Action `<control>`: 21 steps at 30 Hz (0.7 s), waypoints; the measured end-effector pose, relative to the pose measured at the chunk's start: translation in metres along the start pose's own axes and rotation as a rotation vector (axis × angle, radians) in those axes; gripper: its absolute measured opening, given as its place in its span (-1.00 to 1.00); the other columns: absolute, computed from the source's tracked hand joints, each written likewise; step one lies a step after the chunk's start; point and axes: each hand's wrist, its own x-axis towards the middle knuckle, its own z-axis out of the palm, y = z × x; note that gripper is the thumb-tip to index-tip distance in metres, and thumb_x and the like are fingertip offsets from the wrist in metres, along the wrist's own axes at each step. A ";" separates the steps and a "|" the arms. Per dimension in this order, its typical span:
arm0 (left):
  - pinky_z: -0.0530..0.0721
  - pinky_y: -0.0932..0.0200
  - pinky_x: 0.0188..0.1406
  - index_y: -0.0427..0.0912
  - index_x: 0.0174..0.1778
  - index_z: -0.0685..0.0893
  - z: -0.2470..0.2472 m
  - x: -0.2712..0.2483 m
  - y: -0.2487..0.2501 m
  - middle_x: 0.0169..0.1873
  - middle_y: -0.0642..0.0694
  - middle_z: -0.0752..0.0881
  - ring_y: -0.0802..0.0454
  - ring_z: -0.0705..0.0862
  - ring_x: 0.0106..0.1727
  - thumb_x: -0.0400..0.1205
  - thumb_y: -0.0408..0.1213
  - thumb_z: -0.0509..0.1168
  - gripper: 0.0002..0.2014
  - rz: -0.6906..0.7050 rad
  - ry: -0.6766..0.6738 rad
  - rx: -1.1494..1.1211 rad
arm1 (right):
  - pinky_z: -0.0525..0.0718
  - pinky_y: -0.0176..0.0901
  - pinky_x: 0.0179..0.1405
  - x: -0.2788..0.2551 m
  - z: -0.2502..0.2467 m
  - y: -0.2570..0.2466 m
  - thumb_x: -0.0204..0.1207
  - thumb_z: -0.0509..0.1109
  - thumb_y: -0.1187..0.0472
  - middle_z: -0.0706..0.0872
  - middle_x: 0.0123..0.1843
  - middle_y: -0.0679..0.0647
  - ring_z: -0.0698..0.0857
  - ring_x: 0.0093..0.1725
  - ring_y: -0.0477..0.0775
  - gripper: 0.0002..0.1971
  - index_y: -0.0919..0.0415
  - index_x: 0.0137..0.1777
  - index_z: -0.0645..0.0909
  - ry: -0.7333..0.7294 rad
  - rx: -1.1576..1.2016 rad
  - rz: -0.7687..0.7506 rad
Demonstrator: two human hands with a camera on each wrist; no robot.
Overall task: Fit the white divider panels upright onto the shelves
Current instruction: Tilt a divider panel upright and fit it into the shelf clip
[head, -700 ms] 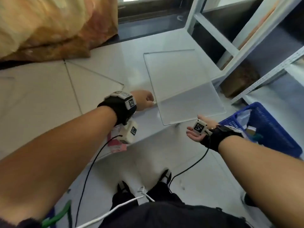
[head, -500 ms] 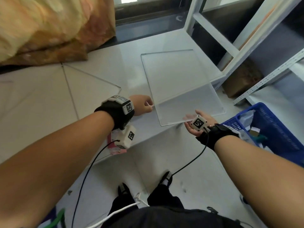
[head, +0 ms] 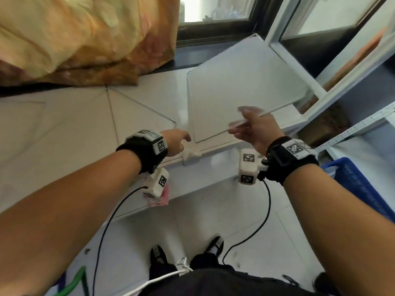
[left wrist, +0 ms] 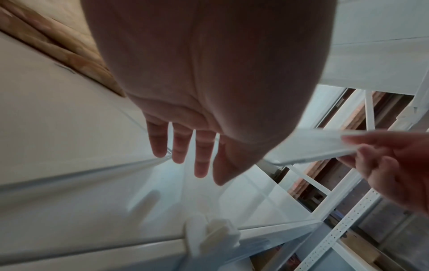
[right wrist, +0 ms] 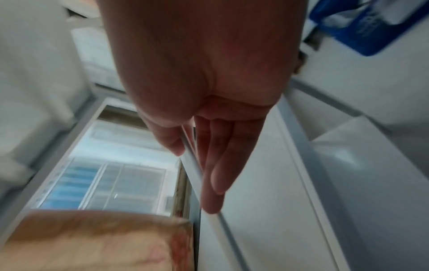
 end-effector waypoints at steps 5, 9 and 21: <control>0.44 0.05 0.35 -0.02 0.53 0.44 0.012 -0.009 -0.007 0.53 -0.11 0.48 -0.14 0.50 0.46 0.70 -0.31 0.18 -0.55 -0.013 -0.003 0.006 | 0.84 0.02 -0.25 -0.001 0.031 -0.007 0.64 0.20 0.20 0.81 -0.17 0.39 0.84 -0.30 0.28 -0.70 0.18 0.30 0.61 -0.005 -0.404 -0.186; 0.38 -0.01 0.50 -0.07 0.60 0.35 0.028 -0.008 -0.006 0.55 -0.14 0.45 -0.16 0.44 0.52 0.68 -0.25 0.24 -0.47 0.024 -0.011 -0.029 | 0.85 -0.01 -0.26 -0.008 0.054 0.002 0.63 0.15 0.19 0.82 -0.24 0.24 0.83 -0.40 0.10 -0.65 0.13 0.34 0.60 -0.011 -0.729 -0.345; 0.10 -0.16 0.63 -0.02 0.71 0.02 0.053 -0.003 -0.018 0.69 -0.09 0.15 -0.21 0.11 0.68 0.55 0.10 0.35 -0.10 0.009 0.046 0.168 | 0.85 0.02 -0.26 -0.015 0.083 0.005 0.62 0.12 0.19 0.80 -0.27 0.20 0.81 -0.46 0.05 -0.67 0.14 0.26 0.63 -0.075 -0.818 -0.423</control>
